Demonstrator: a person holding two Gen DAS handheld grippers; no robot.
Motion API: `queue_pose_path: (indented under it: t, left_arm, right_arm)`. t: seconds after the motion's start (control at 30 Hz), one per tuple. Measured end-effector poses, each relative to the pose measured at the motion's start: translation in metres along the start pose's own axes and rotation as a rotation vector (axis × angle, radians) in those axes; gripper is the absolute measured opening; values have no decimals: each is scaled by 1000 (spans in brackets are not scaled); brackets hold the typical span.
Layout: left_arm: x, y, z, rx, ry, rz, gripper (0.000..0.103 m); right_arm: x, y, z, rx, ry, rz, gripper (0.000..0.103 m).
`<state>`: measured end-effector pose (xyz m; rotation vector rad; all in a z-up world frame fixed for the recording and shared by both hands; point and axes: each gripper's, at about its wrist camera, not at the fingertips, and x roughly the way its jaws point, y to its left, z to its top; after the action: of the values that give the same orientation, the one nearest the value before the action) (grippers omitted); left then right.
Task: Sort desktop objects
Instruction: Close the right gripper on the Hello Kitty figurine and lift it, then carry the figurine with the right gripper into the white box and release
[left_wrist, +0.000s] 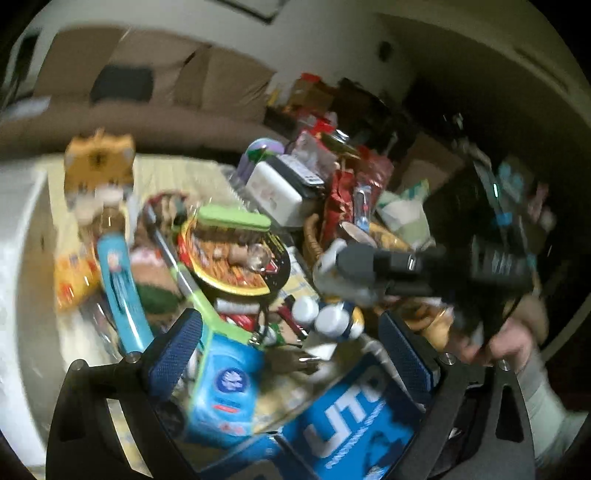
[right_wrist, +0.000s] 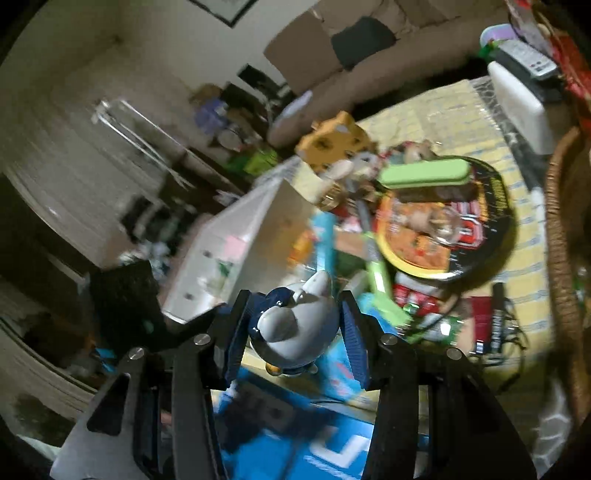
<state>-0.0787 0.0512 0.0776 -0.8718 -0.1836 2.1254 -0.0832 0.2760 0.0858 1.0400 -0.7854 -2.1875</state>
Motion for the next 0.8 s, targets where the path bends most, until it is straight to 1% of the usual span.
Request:
queue_pose_path:
  t: [0.03, 0.07, 0.1, 0.13, 0.17, 0.2, 0.23, 0.27, 0.3, 0.33, 0.47, 0.57, 0.63, 0.8]
  left_arm:
    - [0, -5, 0, 34, 1, 9, 98]
    - [-1, -8, 1, 52, 7, 5, 98]
    - [1, -10, 0, 57, 18, -13, 98]
    - [2, -11, -1, 49, 25, -51, 98]
    - [2, -10, 0, 41, 29, -74, 98]
    - [3, -11, 0, 35, 37, -100, 93]
    - [5, -11, 0, 36, 48, -114, 79]
    - [8, -11, 1, 36, 62, -140, 68]
    - [8, -9, -1, 31, 76, -158, 46]
    - [9, -10, -2, 29, 84, -167, 41]
    - [6, -16, -7, 48, 81, -140, 41]
    - [1, -17, -7, 37, 72, -140, 40]
    - [-2, -17, -6, 37, 63, -122, 40]
    - [-25, -9, 1, -10, 31, -64, 40]
  right_arm:
    - [-1, 3, 1, 0, 2, 40, 44]
    - [-1, 5, 1, -4, 3, 59, 44]
    - [0, 8, 1, -12, 11, 83, 44]
    - [1, 11, 0, -20, 18, 97, 44]
    - [2, 13, -1, -28, 25, 102, 44]
    - [4, 14, -3, -35, 32, 102, 44]
    - [7, 16, -4, -41, 43, 110, 44]
    - [9, 17, -5, -45, 49, 115, 44]
    - [11, 18, -7, -51, 53, 120, 44]
    - [12, 19, -7, -57, 58, 122, 44]
    - [13, 20, -8, -59, 61, 132, 44]
    - [13, 21, -8, -59, 59, 142, 44]
    - [13, 25, -7, -64, 56, 142, 44]
    - [24, 51, 0, -85, 66, 124, 45]
